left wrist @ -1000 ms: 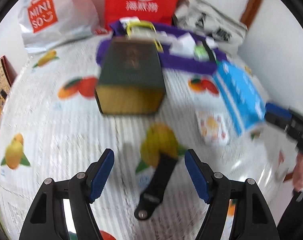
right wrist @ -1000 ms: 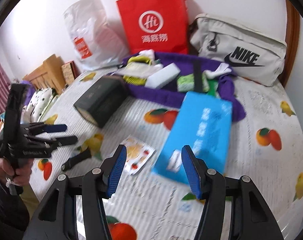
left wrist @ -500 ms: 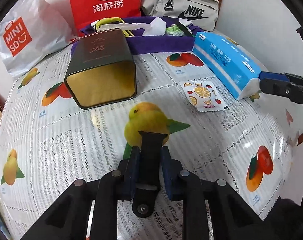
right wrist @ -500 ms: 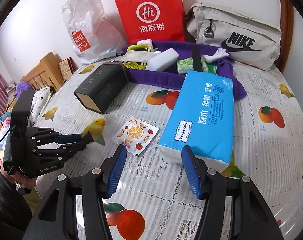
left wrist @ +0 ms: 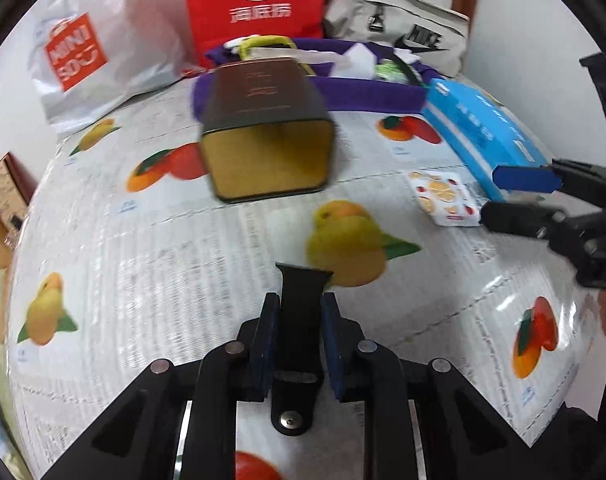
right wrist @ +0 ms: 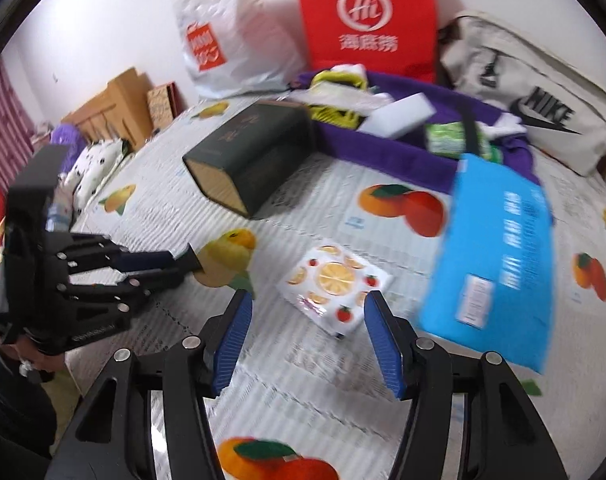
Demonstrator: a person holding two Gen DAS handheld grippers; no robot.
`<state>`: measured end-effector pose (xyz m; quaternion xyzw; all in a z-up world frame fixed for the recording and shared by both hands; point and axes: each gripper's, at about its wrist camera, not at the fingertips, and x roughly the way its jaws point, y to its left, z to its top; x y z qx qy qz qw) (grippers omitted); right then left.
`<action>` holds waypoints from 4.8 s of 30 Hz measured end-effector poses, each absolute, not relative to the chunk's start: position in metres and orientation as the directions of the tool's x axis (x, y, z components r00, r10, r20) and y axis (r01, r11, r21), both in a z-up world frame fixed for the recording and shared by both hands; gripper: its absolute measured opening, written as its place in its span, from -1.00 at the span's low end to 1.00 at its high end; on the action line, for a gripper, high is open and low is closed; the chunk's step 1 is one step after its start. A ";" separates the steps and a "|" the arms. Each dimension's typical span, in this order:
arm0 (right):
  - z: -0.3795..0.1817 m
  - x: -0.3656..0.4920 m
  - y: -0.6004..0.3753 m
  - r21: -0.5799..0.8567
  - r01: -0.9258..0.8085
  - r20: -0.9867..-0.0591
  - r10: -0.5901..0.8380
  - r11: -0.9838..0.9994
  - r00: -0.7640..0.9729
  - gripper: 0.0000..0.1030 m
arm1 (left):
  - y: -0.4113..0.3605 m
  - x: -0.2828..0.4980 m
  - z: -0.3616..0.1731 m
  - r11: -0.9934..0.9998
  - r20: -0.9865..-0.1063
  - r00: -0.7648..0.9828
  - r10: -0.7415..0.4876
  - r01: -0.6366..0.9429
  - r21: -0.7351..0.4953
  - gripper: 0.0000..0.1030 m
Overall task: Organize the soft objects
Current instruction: 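Grasp the orange-slice-print snack packet with the right tool, then carry the black strap with the left tool while the right tool carries the snack packet toward the towel, then open the left tool over the towel while the right tool releases the snack packet there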
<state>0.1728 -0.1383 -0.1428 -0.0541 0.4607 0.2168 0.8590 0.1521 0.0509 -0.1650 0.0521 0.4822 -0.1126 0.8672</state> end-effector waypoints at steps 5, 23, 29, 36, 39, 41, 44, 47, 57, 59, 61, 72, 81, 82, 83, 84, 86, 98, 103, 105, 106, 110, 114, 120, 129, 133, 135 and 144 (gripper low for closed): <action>-0.160 0.180 -0.121 0.025 -0.411 -0.822 0.253 0.912 0.510 0.30 | 0.067 0.153 -0.166 0.975 -0.845 0.512 -0.155 0.215 -0.049 -0.61; -0.177 0.174 -0.124 0.012 -0.333 -0.786 0.215 0.943 0.580 -0.89 | 0.075 0.152 -0.169 0.974 -0.827 0.526 -0.201 0.195 -0.113 -0.59; -0.167 0.160 -0.142 0.132 -0.334 -0.773 0.308 0.933 0.555 -0.95 | 0.077 0.148 -0.167 0.972 -0.820 0.528 -0.221 0.189 -0.140 -0.61; -0.142 0.135 -0.161 0.191 -0.334 -0.745 0.358 0.923 0.562 -0.96 | 0.072 0.138 -0.164 0.967 -0.808 0.533 -0.250 0.182 -0.180 -0.61; -0.134 0.122 -0.169 0.204 -0.335 -0.735 0.370 0.920 0.568 -0.96 | 0.071 0.134 -0.162 0.968 -0.808 0.535 -0.247 0.171 -0.183 -0.61; -0.131 0.115 -0.173 0.202 -0.334 -0.733 0.368 0.921 0.572 -0.97 | 0.070 0.131 -0.159 0.966 -0.802 0.540 -0.256 0.167 -0.195 -0.61; -0.129 0.106 -0.184 0.212 -0.324 -0.723 0.371 0.922 0.583 -0.97 | 0.067 0.129 -0.156 0.965 -0.801 0.538 -0.262 0.165 -0.204 -0.61; -0.126 0.102 -0.193 0.221 -0.312 -0.716 0.371 0.924 0.591 -0.97 | 0.063 0.127 -0.154 0.966 -0.800 0.542 -0.257 0.167 -0.198 -0.61; -0.106 0.094 -0.215 0.228 -0.293 -0.692 0.367 0.928 0.622 -0.99 | 0.047 0.128 -0.134 0.963 -0.780 0.566 -0.266 0.184 -0.195 -0.61; -0.101 0.094 -0.217 0.223 -0.295 -0.685 0.365 0.929 0.630 -0.99 | 0.045 0.129 -0.128 0.963 -0.775 0.573 -0.266 0.187 -0.193 -0.61; -0.094 0.096 -0.219 0.225 -0.299 -0.679 0.369 0.927 0.634 -0.99 | 0.042 0.132 -0.121 0.963 -0.769 0.582 -0.265 0.192 -0.187 -0.62; -0.061 0.121 -0.229 0.202 -0.321 -0.633 0.373 0.925 0.679 -0.99 | 0.032 0.155 -0.093 0.962 -0.746 0.609 -0.269 0.203 -0.181 -0.62; -0.041 0.162 -0.237 0.166 -0.332 -0.606 0.361 0.929 0.709 -0.99 | 0.026 0.186 -0.071 0.963 -0.728 0.633 -0.263 0.214 -0.162 -0.62; -0.038 0.168 -0.238 0.160 -0.331 -0.603 0.358 0.930 0.713 -0.99 | 0.026 0.190 -0.068 0.964 -0.727 0.635 -0.262 0.214 -0.160 -0.61; -0.037 0.174 -0.239 0.156 -0.331 -0.602 0.356 0.931 0.715 -0.99 | 0.025 0.195 -0.065 0.964 -0.726 0.637 -0.260 0.216 -0.156 -0.61; -0.034 0.181 -0.240 0.158 -0.330 -0.599 0.356 0.931 0.718 -0.99 | 0.025 0.199 -0.063 0.965 -0.725 0.639 -0.257 0.214 -0.153 -0.61; -0.032 0.191 -0.243 0.162 -0.332 -0.594 0.360 0.929 0.719 -0.99 | 0.024 0.209 -0.058 0.963 -0.723 0.639 -0.262 0.223 -0.152 -0.61; -0.032 0.255 -0.258 0.156 -0.301 -0.585 0.333 0.941 0.739 -0.99 | 0.024 0.272 -0.043 0.967 -0.720 0.650 -0.243 0.217 -0.131 -0.62; -0.038 0.278 -0.265 0.162 -0.280 -0.594 0.320 0.946 0.738 -0.99 | 0.024 0.292 -0.046 0.967 -0.724 0.645 -0.244 0.217 -0.133 -0.61; -0.040 0.287 -0.268 0.163 -0.272 -0.595 0.315 0.948 0.739 -0.99 | 0.023 0.300 -0.048 0.967 -0.726 0.642 -0.245 0.217 -0.134 -0.61; -0.041 0.292 -0.269 0.163 -0.269 -0.596 0.313 0.949 0.739 -0.99 | 0.024 0.305 -0.049 0.967 -0.728 0.641 -0.244 0.215 -0.134 -0.61; -0.044 0.306 -0.275 0.164 -0.257 -0.598 0.303 0.952 0.742 -0.99 | 0.025 0.318 -0.055 0.969 -0.736 0.634 -0.238 0.211 -0.132 -0.61; -0.047 0.320 -0.278 0.159 -0.250 -0.602 0.295 0.955 0.742 -0.99 | 0.031 0.331 -0.060 0.971 -0.743 0.630 -0.228 0.201 -0.127 -0.61; -0.055 0.340 -0.281 0.159 -0.240 -0.613 0.286 0.958 0.736 -0.99 | 0.031 0.352 -0.065 0.970 -0.747 0.623 -0.232 0.205 -0.130 -0.61; -0.070 0.375 -0.276 0.127 -0.239 -0.646 0.263 0.963 0.717 -0.99 | 0.015 0.392 -0.072 0.959 -0.757 0.597 -0.266 0.242 -0.145 -0.61; -0.079 0.386 -0.273 0.125 -0.241 -0.664 0.261 0.962 0.700 -0.99 | 0.004 0.410 -0.077 0.955 -0.765 0.583 -0.274 0.258 -0.146 -0.61; -0.084 0.391 -0.271 0.123 -0.242 -0.677 0.260 0.962 0.689 -0.99 | -0.002 0.419 -0.081 0.954 -0.773 0.572 -0.275 0.261 -0.146 -0.61; -0.108 0.406 -0.264 0.164 -0.264 -0.725 0.298 0.950 0.621 -0.96 | -0.015 0.445 -0.104 0.957 -0.814 0.520 -0.260 0.251 -0.145 -0.61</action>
